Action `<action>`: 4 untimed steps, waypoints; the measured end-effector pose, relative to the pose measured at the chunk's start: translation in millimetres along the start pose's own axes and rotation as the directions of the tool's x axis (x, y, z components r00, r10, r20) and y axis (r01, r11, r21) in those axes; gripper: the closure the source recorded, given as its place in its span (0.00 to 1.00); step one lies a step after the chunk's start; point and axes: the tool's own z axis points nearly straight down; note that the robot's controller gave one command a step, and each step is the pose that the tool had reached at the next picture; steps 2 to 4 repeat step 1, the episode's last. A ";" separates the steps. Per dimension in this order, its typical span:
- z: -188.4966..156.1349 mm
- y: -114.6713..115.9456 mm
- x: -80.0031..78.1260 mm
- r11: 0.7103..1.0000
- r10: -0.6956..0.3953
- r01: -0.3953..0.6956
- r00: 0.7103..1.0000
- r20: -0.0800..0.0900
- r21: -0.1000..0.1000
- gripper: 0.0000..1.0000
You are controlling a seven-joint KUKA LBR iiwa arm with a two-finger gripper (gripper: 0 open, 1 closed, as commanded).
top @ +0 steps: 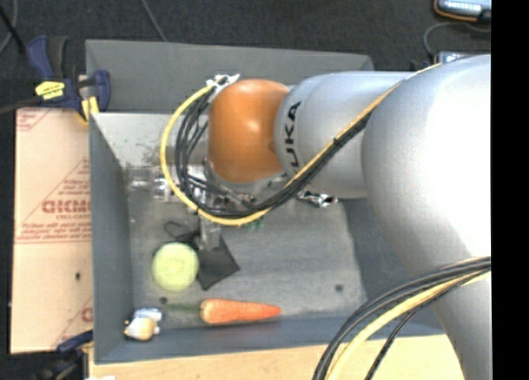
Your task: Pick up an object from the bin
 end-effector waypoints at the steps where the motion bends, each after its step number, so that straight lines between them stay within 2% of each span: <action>1: -26.4 -6.3 -13.0 1.000 0.018 -0.018 1.000 0.013 0.001 1.00; 4: -26.4 -6.3 -13.0 1.000 0.018 -0.018 1.000 0.013 0.001 1.00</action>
Offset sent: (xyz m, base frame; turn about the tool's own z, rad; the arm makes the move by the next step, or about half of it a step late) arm 0.0142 0.0010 0.0413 0.0484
